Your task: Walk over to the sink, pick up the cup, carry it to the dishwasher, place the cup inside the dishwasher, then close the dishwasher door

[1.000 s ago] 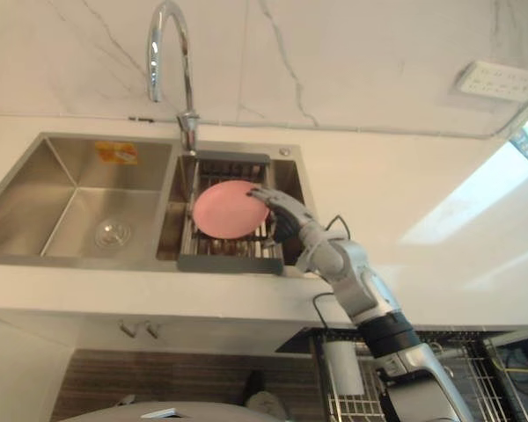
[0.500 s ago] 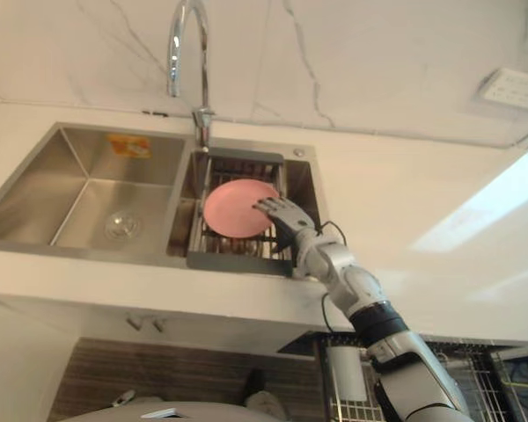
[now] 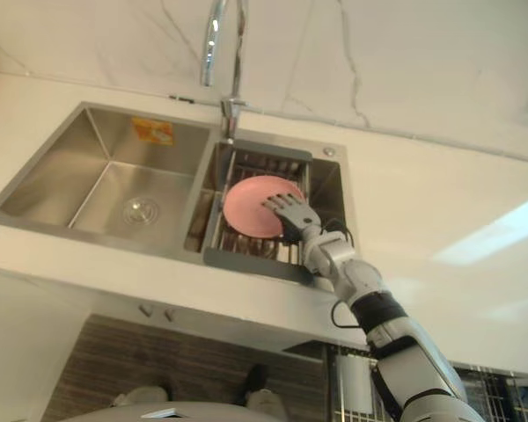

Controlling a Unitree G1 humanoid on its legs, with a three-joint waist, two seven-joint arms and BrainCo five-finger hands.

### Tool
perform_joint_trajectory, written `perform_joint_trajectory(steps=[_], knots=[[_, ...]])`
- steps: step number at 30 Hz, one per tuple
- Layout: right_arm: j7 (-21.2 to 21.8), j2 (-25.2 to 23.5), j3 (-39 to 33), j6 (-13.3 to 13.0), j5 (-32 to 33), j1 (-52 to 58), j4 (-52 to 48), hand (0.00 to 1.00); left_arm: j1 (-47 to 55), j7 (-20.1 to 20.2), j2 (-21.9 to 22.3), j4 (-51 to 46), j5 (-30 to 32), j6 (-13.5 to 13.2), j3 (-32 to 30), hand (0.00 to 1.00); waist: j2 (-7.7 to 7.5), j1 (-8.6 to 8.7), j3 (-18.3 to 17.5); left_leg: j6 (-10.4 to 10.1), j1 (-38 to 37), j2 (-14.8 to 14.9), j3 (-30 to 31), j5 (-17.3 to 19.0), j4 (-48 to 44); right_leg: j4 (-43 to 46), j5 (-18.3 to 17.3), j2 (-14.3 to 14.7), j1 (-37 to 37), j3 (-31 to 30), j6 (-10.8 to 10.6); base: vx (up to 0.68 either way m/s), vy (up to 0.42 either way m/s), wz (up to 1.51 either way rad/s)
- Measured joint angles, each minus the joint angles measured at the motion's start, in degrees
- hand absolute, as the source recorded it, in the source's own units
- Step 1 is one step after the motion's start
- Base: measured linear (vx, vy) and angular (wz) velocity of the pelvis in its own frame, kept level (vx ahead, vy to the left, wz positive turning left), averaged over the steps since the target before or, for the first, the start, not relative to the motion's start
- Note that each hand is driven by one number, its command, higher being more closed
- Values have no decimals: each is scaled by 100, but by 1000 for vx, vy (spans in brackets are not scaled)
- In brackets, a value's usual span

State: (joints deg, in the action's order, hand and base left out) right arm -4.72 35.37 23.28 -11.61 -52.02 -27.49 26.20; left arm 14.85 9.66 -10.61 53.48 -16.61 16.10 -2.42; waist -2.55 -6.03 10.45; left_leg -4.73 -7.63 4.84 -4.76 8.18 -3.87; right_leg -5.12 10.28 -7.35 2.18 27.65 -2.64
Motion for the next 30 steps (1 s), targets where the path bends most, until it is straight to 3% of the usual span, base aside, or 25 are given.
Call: perform_joint_trajectory(steps=[10, 16, 20, 30], knots=[[-380, 3, 152, -131, 1, -106, 209, 100, 138, 86, -14, -1, 4, -176, -23, 0, -87, -86, 51, 64, 20, -92, 20, -31, -13, 0, 41, -89, 6, 6, -52, -19, 25, 1], [-1081, 4, 153, -399, 6, -106, 214, 100, 234, 93, 1, -3, 171, -294, -105, 0, -114, -170, 68, 68, 45, -105, 37, -30, -33, 1, 46, -107, 1, 16, -57, 0, 0, 0], [-1323, 5, 145, -500, 6, -107, 168, 100, 290, 94, 14, -6, 223, -362, -160, 0, -131, -168, 77, 83, 48, -129, 34, -21, -41, 1, 54, -128, -2, 9, -70, -1, 8, 0], [-1548, 406, 102, -821, -11, -109, -503, 100, 344, 106, 26, -6, 227, -380, -208, 0, -143, -147, 89, 108, 58, -144, 10, 16, -98, 1, 65, -139, -6, -26, -85, 0, 0, 0]])
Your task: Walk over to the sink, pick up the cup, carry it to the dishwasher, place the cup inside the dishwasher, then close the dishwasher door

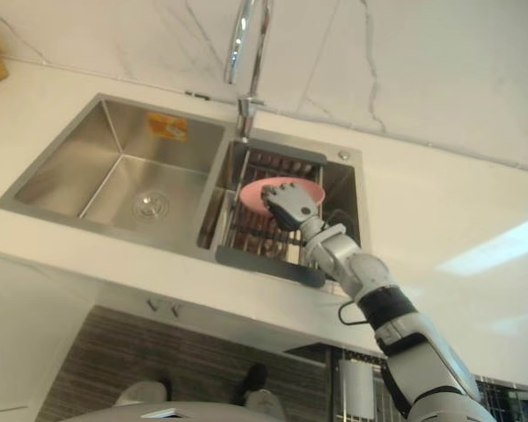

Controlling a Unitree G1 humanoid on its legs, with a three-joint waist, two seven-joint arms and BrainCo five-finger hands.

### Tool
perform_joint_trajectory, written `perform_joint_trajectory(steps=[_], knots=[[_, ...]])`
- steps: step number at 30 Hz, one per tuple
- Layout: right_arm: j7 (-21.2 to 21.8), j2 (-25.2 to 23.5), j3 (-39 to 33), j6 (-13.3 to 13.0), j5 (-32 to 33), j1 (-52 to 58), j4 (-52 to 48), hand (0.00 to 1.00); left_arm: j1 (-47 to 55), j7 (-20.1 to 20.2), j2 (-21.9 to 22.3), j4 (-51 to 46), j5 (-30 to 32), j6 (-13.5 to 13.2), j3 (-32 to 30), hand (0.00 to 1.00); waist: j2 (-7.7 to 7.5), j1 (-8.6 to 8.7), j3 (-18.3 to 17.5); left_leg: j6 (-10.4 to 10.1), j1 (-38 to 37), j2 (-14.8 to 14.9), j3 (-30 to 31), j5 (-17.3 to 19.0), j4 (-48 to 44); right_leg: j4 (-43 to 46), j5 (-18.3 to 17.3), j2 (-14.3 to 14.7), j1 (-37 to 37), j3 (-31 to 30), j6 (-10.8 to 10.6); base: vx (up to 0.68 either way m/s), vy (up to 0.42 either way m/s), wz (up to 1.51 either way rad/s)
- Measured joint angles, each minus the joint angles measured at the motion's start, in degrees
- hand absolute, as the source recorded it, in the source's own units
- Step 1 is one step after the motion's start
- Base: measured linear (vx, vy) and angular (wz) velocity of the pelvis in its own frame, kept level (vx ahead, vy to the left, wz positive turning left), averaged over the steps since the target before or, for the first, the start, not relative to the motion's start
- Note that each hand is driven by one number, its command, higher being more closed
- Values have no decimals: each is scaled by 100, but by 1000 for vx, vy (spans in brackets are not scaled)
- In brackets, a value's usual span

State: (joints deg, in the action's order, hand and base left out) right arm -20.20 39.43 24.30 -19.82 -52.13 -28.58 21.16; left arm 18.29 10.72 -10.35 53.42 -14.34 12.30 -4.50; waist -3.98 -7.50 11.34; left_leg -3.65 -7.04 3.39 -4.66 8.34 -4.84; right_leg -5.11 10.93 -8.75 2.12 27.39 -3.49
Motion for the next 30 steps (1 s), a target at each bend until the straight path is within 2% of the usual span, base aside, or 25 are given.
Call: perform_joint_trajectory(steps=[10, 17, 18, 23, 26, 27, 30], knots=[[62, 381, -33, -14, 6, -1, -357, 100, 169, 11, 23, 10, 60, 5, 16, 0, -1, 59, 0, -1, -10, 2, -66, 2, 4, 0, 15, 8, -30, -78, 3, 0, 0, -2], [534, 408, -47, -59, 70, 17, -461, 100, 169, 7, 2, 12, 96, 18, 64, 0, -2, 118, 1, 3, -17, 0, -176, 5, -2, 0, 46, 10, -83, -172, 12, -20, 8, -7], [561, 408, -47, -64, 89, 21, -461, 0, 169, 7, -1, 13, 96, 20, 68, 0, -2, 124, 1, 3, -17, 2, -177, 5, -3, 0, 46, 12, -84, -173, 12, 0, 0, 0], [835, 407, -50, -90, 695, 168, -455, 0, 169, 7, -6, 15, 92, 35, 82, 0, -2, 139, 1, 2, -20, 3, -184, 5, -5, 0, 51, 12, -82, -174, 14, 0, 0, 0], [1049, 405, -147, -171, 817, 237, -456, 0, 168, 7, -8, 15, 91, 35, 84, 0, -2, 136, 0, 2, -20, 4, -183, 5, -5, 0, 51, 12, -81, -172, 14, 0, 0, 0], [1289, 405, -295, -248, 1001, 353, -455, 0, 168, 7, -8, 16, 88, 35, 84, 0, -3, 136, 0, 2, -19, 4, -182, 5, -3, 0, 51, 11, -81, -170, 14, 0, 0, 0], [1596, 405, -330, -310, 1026, 406, -455, 0, 168, 9, -18, 20, 88, 54, 83, 0, -3, 181, 0, 2, -21, 5, -187, 5, -3, 0, 51, 12, -82, -171, 14, 0, 0, 0]])
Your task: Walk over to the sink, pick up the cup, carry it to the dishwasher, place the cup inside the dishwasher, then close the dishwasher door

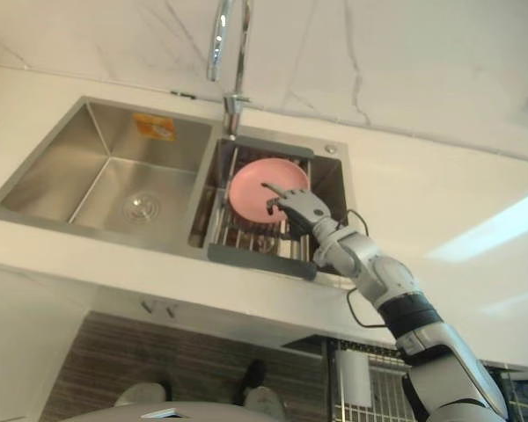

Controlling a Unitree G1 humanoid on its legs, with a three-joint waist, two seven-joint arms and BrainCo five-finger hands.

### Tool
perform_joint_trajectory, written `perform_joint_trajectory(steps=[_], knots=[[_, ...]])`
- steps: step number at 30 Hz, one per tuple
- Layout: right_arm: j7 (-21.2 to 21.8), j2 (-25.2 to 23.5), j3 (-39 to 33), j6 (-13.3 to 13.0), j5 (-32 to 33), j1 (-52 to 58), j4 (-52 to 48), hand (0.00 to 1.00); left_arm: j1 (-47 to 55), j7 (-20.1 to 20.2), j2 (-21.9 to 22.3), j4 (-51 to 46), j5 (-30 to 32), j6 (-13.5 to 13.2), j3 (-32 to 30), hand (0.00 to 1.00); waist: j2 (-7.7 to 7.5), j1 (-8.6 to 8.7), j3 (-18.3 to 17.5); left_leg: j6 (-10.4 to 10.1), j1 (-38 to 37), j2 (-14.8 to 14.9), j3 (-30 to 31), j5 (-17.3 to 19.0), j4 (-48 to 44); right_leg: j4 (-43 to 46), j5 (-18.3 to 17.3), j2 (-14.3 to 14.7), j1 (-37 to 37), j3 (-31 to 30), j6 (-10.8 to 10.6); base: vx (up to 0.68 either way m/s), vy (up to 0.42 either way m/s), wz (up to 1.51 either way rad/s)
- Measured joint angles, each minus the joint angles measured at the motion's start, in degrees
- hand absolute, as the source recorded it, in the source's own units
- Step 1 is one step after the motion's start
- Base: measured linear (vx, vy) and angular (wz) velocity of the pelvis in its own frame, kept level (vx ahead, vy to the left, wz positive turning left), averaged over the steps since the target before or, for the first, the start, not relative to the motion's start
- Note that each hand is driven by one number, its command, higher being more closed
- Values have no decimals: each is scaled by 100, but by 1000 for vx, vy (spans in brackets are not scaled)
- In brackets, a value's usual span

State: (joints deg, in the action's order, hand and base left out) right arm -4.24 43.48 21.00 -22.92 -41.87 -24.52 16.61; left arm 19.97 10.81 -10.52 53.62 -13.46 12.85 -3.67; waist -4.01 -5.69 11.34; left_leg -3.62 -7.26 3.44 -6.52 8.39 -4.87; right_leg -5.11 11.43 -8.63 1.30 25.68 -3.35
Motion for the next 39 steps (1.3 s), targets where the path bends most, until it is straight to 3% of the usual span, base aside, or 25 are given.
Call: perform_joint_trajectory(steps=[9, 20, 25, 29, 30, 39], knots=[[-19, 0, -147, -36, -146, 175, 1, 0, -6, 1, -4, -1, -7, 107, 1, 0, -4, 4, -3, -1, -5, 1, -7, -1, -2, 0, 4, 0, 1, -1, 4, 0, 0, 0], [-242, -88, 56, 523, -353, 79, 569, 0, -24, -17, -4, 3, -119, 179, 44, 0, -20, -90, -14, -3, -8, -7, 84, -23, -2, 0, 5, -18, 66, 83, 4, 0, 0, 4], [-293, -485, 101, 826, -490, -2, 1168, 0, -24, -35, -7, 13, -141, 178, 75, 0, -30, -94, -21, -10, 24, -10, 183, -65, 6, 0, 4, -27, 89, 184, 4, -20, -4, 10], [-487, -531, 136, 999, -579, -46, 1274, 0, -24, -12, -4, 12, -210, 179, 160, 0, -28, -178, -22, -10, 34, -12, 195, -70, 9, 0, 7, -31, 99, 188, 7, 0, 0, 0], [-496, -585, 127, 1071, -577, -71, 1372, 100, -24, 12, 1, 16, -255, 190, 159, 0, -30, -198, -23, -10, 37, -12, 201, -76, 9, 0, 8, -34, 102, 195, 8, -23, 5, 3], [-740, -755, 123, 1218, -581, -263, 1594, 100, -28, 64, 3, 58, -391, 226, 162, 0, -43, -198, -34, -11, 108, -45, 320, -137, 22, 1, 9, -73, 96, 297, 11, -14, 7, 7]])
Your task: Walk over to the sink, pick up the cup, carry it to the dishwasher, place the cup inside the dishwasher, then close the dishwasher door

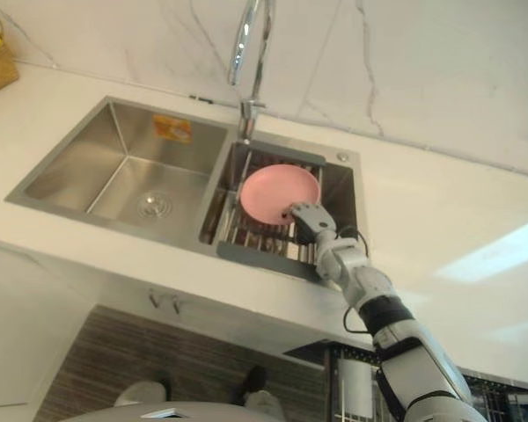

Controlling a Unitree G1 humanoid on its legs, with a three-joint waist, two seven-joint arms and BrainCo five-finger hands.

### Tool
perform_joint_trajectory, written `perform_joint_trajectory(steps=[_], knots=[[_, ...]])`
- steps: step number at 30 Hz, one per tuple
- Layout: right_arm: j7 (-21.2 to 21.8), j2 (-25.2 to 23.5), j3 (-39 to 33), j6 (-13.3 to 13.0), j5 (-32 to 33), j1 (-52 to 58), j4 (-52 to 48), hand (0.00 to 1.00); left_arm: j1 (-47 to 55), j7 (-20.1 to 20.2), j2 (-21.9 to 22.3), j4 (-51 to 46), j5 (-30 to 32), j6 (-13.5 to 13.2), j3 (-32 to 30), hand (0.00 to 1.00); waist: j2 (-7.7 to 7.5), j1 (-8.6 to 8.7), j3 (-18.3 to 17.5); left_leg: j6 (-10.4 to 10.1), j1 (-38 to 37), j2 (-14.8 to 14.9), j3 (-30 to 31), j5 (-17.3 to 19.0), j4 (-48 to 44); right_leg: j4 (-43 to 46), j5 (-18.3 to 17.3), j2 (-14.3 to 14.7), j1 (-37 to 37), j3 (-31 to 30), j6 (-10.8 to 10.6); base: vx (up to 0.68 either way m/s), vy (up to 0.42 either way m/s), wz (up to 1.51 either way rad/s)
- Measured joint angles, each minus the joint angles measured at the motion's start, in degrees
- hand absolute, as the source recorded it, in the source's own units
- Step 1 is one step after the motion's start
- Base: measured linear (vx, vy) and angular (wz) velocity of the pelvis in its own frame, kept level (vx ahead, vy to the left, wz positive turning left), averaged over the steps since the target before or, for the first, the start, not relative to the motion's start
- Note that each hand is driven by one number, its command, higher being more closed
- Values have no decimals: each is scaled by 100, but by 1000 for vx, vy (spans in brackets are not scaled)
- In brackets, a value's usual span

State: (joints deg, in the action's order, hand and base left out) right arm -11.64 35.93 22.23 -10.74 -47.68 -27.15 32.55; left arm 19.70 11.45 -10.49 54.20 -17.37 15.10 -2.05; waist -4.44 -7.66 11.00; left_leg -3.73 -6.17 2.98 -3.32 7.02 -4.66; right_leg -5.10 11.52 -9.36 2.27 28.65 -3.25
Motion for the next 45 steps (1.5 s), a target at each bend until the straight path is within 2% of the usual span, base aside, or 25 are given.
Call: perform_joint_trajectory(steps=[4, 6, 14, 37, 45], knots=[[-276, -69, -10, 58, -207, -23, 0, 100, 0, 12, 0, 4, -2, 2, -1, 0, -3, -17, -3, 14, -8, -19, 7, -51, 84, 0, 12, -25, -5, 32, -3, -4, 5, 6], [-480, -206, -10, -3, -429, -48, -13, 100, 0, 12, -1, 7, -2, 10, 0, 0, -9, -16, -8, 14, -10, -20, 0, -51, 80, 0, 13, -26, -5, 26, -2, 0, 0, 0], [-840, -272, -1, -33, -450, -46, -11, 100, 1, 0, 0, 12, 20, -2, -1, 0, -14, -25, -14, 13, -9, -17, -30, -49, 76, 0, 13, -24, -13, 11, -2, 0, 0, 0], [-859, -113, 21, -27, -623, -48, -33, 100, 1, 6, -2, 5, 67, -9, -18, 0, -10, -20, -12, 21, -5, -11, -137, 24, -29, 0, 17, -12, -60, -100, -6, 1, 2, -2], [-1151, 83, -163, -30, -811, -40, -129, 100, 3, 8, 6, 6, 67, -8, -21, 0, 5, 28, -12, 28, -27, -9, -194, 59, -36, 0, 23, -5, -62, -156, -14, -1, 5, -3]])
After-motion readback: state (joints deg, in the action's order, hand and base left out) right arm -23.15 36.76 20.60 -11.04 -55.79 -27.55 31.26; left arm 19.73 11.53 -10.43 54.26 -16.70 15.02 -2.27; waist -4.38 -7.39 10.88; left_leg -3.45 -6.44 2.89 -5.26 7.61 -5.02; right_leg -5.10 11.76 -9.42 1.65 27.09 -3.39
